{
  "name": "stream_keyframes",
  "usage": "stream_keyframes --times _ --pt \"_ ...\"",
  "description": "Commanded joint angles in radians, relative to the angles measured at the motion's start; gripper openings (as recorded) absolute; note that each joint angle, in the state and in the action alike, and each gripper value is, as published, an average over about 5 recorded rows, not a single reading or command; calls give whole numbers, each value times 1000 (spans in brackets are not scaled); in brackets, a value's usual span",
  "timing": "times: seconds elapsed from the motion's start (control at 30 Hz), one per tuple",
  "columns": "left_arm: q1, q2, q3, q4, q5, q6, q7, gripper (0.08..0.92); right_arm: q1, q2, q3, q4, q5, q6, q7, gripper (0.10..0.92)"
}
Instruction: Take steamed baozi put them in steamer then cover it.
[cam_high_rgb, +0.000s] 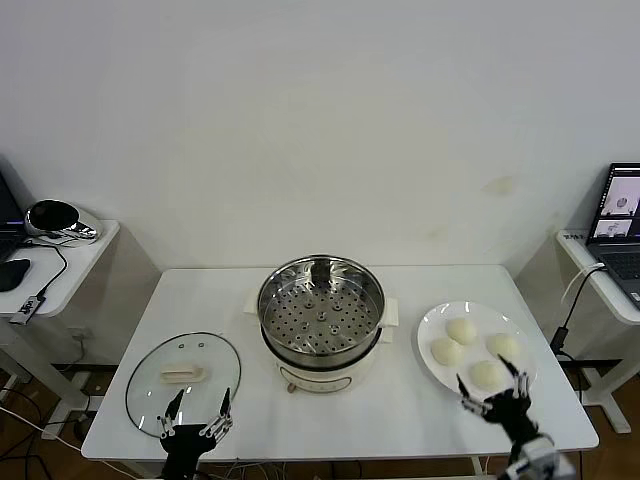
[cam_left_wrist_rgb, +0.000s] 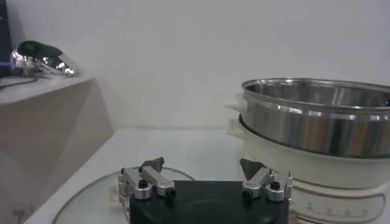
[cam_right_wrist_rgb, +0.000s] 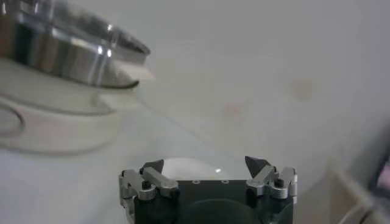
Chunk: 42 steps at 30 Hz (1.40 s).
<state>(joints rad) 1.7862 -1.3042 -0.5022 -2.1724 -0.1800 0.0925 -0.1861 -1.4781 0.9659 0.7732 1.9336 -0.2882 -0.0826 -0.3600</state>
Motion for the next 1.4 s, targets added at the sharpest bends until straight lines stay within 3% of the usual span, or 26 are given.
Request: stream_keyframes --times 0.03,0.3,0.47,0.87,1.4 --pt "-16 8 -17 -14 31 63 9 823 155 -222 24 -63 -174 -51 -135 823" --pt "-25 4 -22 -21 70 87 14 823 470 -480 -210 -248 -179 -25 -429 823" --pt "-19 4 -41 -34 74 88 15 823 761 -528 -501 -404 -133 9 -557 823" --pt "-12 -2 -65 -45 79 88 17 823 1259 -413 -1086 -714 -114 132 -734 823" --pt "-9 -12 -82 -46 79 85 19 823 1314 -219 -1226 -877 -134 202 -738 823"
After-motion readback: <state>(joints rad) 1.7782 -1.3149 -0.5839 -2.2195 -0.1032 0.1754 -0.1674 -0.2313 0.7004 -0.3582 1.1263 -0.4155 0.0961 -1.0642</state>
